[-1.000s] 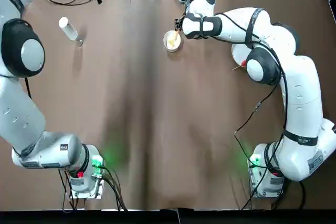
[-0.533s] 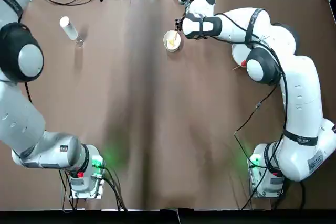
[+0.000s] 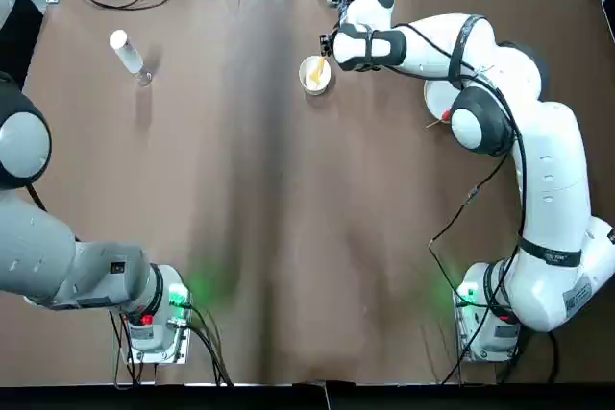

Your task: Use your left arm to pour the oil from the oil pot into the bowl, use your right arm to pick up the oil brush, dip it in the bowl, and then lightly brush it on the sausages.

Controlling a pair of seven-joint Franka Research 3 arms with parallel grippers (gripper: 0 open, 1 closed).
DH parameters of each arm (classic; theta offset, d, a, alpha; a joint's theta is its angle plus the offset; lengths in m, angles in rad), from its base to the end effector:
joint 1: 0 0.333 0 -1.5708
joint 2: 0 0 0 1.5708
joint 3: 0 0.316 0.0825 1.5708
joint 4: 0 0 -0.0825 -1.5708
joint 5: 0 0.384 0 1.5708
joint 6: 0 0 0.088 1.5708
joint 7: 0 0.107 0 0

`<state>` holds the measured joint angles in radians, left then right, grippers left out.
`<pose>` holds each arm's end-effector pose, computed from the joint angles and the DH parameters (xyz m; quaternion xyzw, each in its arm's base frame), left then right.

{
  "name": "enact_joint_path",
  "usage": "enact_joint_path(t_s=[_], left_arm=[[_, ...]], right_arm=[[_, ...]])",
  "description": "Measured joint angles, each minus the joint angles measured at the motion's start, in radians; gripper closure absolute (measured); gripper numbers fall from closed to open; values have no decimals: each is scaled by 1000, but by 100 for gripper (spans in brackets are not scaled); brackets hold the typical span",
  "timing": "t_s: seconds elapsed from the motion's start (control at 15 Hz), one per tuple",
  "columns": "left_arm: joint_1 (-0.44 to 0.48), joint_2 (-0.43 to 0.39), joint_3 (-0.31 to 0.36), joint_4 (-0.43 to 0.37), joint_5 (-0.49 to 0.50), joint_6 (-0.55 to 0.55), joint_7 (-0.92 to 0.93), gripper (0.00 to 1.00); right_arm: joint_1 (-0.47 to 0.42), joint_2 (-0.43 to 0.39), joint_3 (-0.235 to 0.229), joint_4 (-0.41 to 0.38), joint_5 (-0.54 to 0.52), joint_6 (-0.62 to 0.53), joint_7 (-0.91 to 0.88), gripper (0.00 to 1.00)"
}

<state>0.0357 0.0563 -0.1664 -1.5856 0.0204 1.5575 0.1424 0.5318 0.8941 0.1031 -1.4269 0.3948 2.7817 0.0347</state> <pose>0.5633 -0.0693 0.5853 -0.9898 0.1364 0.0418 0.0053 0.6324 0.4208 0.2069 -0.9596 -0.0982 -0.1618 0.2081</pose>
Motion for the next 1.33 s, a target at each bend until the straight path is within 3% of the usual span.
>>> enact_joint_path(t_s=[1.33], left_arm=[[9,49,5,12,38,16,-263,0]], right_arm=[[0,0,0,13,2,8,29,95]])
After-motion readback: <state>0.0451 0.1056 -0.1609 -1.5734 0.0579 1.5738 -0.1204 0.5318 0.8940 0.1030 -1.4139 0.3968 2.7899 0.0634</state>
